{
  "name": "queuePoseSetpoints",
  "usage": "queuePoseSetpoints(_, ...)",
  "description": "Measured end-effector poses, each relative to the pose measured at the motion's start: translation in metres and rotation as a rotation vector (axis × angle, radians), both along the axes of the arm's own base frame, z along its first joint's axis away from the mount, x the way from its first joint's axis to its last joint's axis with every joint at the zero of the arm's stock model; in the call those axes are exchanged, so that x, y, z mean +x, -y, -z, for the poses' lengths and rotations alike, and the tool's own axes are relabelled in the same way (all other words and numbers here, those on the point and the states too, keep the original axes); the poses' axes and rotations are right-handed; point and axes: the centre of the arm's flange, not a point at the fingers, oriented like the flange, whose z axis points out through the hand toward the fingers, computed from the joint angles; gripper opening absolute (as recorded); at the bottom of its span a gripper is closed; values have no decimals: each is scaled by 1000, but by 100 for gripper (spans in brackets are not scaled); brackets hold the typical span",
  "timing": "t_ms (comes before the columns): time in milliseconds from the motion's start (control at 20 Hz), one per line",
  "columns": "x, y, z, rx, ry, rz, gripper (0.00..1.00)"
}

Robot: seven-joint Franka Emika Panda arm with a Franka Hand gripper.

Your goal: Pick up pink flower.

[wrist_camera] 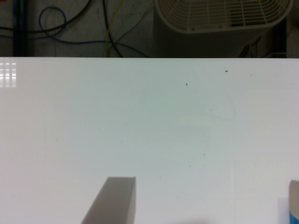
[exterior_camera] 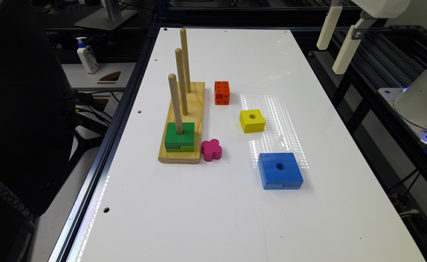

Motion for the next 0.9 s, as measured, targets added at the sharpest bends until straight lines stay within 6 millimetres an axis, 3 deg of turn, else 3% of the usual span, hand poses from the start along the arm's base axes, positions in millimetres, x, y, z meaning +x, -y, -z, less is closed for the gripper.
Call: queuePoseSetpoints(900,3,-1,-4,1,19,-1,100)
